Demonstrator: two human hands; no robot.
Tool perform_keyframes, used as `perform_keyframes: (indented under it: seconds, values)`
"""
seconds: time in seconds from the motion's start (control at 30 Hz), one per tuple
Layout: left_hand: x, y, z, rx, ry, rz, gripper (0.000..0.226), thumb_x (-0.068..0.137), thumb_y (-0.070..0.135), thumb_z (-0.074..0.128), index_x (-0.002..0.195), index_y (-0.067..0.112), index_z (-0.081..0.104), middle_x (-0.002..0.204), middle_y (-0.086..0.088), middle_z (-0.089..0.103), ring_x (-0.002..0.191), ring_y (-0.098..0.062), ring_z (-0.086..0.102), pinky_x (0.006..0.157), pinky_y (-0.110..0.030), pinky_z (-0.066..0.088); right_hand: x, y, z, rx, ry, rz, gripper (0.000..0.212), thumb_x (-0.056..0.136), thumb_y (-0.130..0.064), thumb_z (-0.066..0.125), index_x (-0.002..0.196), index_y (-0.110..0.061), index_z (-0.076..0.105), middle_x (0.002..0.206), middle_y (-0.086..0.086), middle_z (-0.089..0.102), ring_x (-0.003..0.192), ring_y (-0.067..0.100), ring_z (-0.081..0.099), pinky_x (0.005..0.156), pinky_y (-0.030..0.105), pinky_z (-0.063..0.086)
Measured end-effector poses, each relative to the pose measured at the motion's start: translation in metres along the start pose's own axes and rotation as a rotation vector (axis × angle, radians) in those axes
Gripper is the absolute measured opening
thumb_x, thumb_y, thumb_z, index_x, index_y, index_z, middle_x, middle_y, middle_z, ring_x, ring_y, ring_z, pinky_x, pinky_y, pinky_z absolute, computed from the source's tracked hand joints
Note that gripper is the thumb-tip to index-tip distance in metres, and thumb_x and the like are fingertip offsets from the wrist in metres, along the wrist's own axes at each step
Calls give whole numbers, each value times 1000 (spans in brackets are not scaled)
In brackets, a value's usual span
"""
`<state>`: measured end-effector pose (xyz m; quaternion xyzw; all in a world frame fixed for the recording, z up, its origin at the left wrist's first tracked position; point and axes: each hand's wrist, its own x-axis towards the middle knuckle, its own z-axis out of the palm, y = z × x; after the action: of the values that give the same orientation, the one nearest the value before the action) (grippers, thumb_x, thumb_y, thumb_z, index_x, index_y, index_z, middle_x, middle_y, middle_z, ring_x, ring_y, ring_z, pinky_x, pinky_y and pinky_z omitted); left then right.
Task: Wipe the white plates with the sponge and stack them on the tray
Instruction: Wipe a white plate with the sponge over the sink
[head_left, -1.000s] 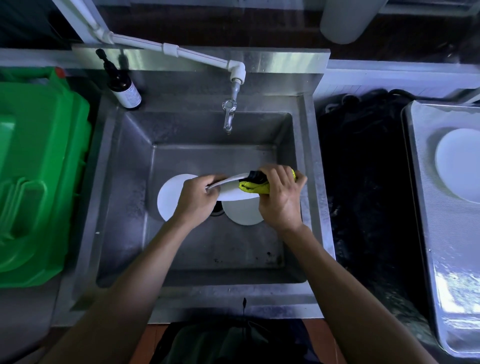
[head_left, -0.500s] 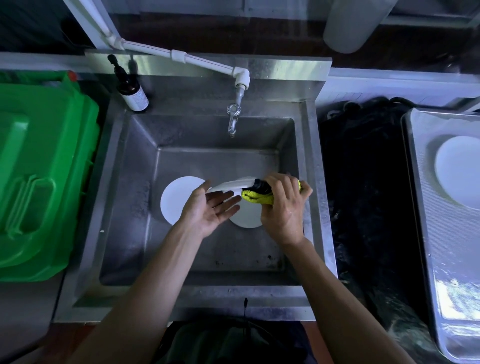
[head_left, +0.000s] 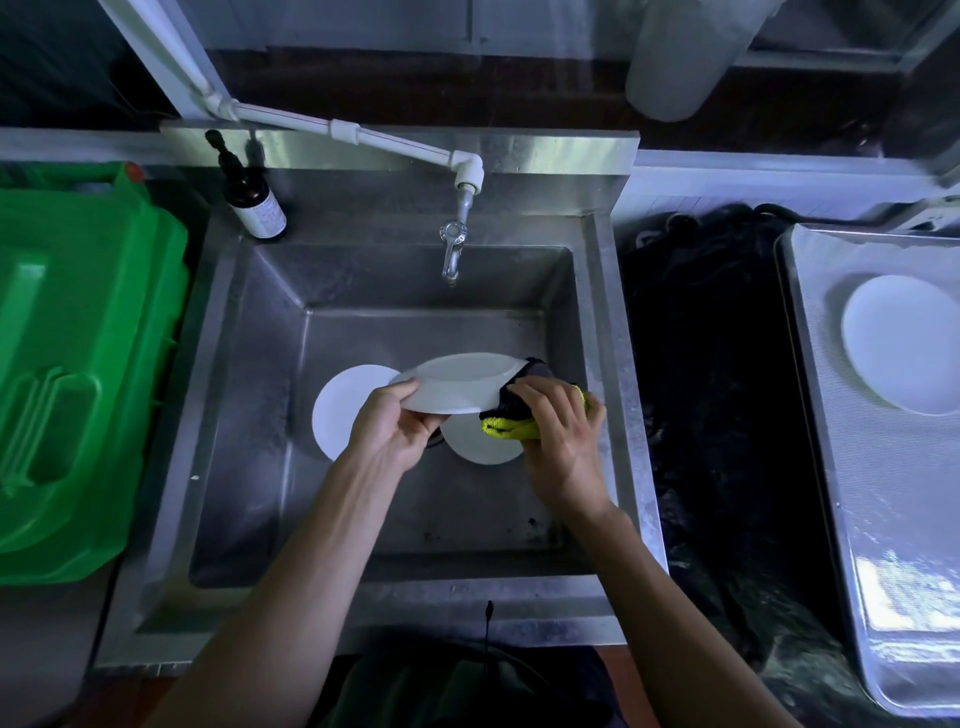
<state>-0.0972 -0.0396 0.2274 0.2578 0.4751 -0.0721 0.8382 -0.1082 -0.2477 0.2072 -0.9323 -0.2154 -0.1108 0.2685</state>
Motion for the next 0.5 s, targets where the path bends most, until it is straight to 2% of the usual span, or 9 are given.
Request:
perform_keyframes:
  seconds: [0.1, 0.23, 0.37, 0.5]
  values:
    - [4, 3, -3, 50, 26, 50, 39, 101, 4, 54, 140, -1, 50, 137, -20, 60, 122, -35, 62, 75, -47, 59, -2, -4, -2, 62, -77, 27, 63, 74, 2, 66, 132, -19, 53, 132, -3, 53, 125, 22, 49, 101, 49, 34]
    - [9, 3, -10, 148, 91, 152, 36, 96, 4, 59, 132, 4, 58, 131, -19, 64, 118, -36, 63, 72, -48, 59, 3, -15, -4, 132, -173, 74, 59, 81, -14, 59, 137, -24, 47, 137, -5, 49, 127, 20, 45, 105, 46, 32]
    - [11, 0, -17, 195, 106, 197, 37, 93, 4, 62, 131, 7, 61, 127, -19, 67, 116, -40, 63, 75, -51, 60, 22, -28, -1, 269, -269, 156, 61, 84, -14, 65, 139, -30, 44, 138, -9, 50, 128, 15, 41, 102, 39, 30]
    - [10, -2, -23, 233, 72, 215, 29, 94, 7, 62, 123, 10, 65, 110, -18, 72, 93, -37, 70, 56, -43, 59, 35, -39, 7, 424, -406, 265, 65, 83, -14, 68, 139, -30, 39, 139, -3, 52, 124, 13, 42, 105, 37, 35]
